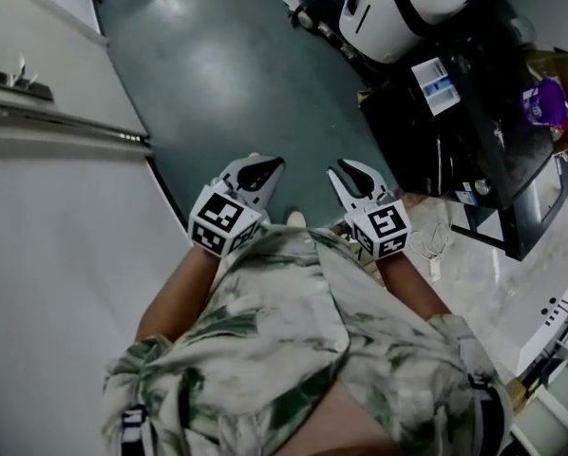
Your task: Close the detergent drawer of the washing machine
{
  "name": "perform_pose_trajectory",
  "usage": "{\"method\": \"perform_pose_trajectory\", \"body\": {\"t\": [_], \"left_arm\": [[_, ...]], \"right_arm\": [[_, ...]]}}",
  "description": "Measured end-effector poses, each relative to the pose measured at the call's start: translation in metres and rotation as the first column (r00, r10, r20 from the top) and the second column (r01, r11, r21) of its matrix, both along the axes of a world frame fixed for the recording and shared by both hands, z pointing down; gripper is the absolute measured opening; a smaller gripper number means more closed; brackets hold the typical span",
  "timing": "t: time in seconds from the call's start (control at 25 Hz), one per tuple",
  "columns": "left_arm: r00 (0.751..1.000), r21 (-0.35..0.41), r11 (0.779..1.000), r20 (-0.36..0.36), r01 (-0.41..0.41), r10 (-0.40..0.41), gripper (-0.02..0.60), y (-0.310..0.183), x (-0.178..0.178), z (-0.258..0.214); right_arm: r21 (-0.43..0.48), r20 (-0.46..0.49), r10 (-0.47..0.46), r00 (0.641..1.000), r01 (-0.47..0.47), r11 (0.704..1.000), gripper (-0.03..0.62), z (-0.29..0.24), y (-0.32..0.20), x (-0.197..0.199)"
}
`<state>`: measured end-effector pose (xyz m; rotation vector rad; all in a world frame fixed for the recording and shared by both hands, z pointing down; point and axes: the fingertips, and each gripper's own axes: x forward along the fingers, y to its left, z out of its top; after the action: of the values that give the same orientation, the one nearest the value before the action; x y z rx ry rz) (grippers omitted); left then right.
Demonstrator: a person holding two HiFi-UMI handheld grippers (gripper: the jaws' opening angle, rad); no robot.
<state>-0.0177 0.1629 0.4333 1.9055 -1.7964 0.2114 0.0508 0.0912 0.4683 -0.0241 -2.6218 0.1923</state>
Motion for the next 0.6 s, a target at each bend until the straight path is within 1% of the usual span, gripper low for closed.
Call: {"method": "perform_pose_trajectory", "body": {"t": [0.08, 0.16, 0.28, 0.36, 0.44, 0.6], "left_arm": [[0.999, 0.007, 0.999, -0.010, -0.051, 0.051, 0.023, -0.013, -0.023, 0.002], [0.994, 0.015, 0.993, -0.010, -0.113, 0.113, 0.023, -0.030, -0.048, -0.002], [0.975, 0.019, 0.974, 0.001, -0.224, 0.224, 0.023, -0.062, -0.081, -0.013], [0.958, 0.022, 0.957, 0.008, -0.288, 0.288, 0.023, -0.081, -0.099, -0.018], [0.938, 0.021, 0.938, 0.015, -0.346, 0.346, 0.023, -0.096, -0.114, -0.019], [0.891, 0.022, 0.890, 0.006, -0.455, 0.455, 0.023, -0.116, -0.133, -0.014]], "right_arm": [[0.010, -0.007, 0.067, 0.998, -0.067, 0.998, 0.104, 0.002, -0.012, -0.017], [0.018, -0.011, 0.148, 0.989, -0.148, 0.989, 0.106, 0.004, -0.030, -0.036], [0.029, -0.013, 0.296, 0.955, -0.295, 0.955, 0.106, 0.001, -0.064, -0.054], [0.039, -0.014, 0.383, 0.923, -0.383, 0.923, 0.106, 0.001, -0.086, -0.063], [0.046, -0.015, 0.469, 0.883, -0.468, 0.882, 0.106, 0.005, -0.106, -0.068], [0.040, -0.021, 0.635, 0.772, -0.634, 0.772, 0.106, 0.015, -0.133, -0.072]]}}
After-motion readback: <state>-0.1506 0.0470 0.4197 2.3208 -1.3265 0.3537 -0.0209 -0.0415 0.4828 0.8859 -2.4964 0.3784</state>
